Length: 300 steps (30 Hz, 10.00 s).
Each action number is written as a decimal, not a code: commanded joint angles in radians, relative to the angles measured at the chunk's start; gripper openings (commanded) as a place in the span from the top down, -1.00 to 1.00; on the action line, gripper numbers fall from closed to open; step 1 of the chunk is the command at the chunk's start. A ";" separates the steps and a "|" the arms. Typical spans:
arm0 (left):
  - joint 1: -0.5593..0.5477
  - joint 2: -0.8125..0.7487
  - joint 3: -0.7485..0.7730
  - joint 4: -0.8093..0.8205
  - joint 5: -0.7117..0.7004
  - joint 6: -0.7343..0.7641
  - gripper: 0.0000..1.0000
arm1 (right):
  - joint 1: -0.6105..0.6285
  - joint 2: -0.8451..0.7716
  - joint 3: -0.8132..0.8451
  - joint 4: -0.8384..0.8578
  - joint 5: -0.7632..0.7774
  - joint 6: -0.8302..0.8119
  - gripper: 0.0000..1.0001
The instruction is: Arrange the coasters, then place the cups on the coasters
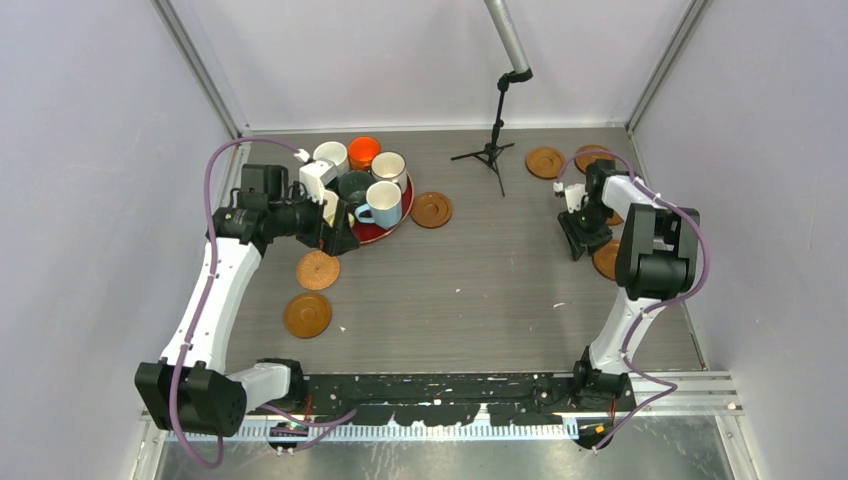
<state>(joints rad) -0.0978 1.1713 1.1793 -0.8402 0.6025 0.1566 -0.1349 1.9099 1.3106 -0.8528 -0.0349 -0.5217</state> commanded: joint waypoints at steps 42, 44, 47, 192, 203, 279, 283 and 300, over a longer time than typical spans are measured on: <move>0.004 0.015 -0.016 0.013 -0.088 0.028 -0.99 | 0.584 0.447 0.780 0.168 -0.038 0.448 -0.31; 0.006 0.021 -0.016 0.005 -0.103 0.035 -0.99 | 0.593 0.460 0.794 0.174 -0.040 0.459 -0.33; 0.010 0.040 -0.015 -0.021 -0.124 0.065 -0.99 | 0.610 0.472 0.808 0.178 -0.037 0.463 -0.35; 0.267 0.186 -0.398 0.270 -0.034 0.821 -0.14 | 0.849 0.017 0.059 0.317 -0.038 0.380 -0.24; 0.157 0.337 -0.409 0.341 -0.130 0.907 0.23 | 0.874 0.052 -0.004 0.327 0.120 0.402 -0.18; -0.685 1.289 0.932 0.096 -0.260 0.687 0.48 | -0.029 -0.173 -0.271 0.159 -0.117 -0.018 0.00; -0.679 1.291 0.936 0.102 -0.276 0.692 0.47 | -0.013 -0.163 -0.263 0.161 -0.132 0.000 0.01; -0.658 1.235 0.911 0.117 -0.296 0.703 0.22 | 0.041 -0.122 -0.217 0.163 -0.139 0.055 0.01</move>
<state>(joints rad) -0.7639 2.4268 2.0945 -0.7147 0.3252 0.8478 -0.1249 1.7485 1.0870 -0.7052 -0.1043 -0.5053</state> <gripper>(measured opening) 0.361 0.500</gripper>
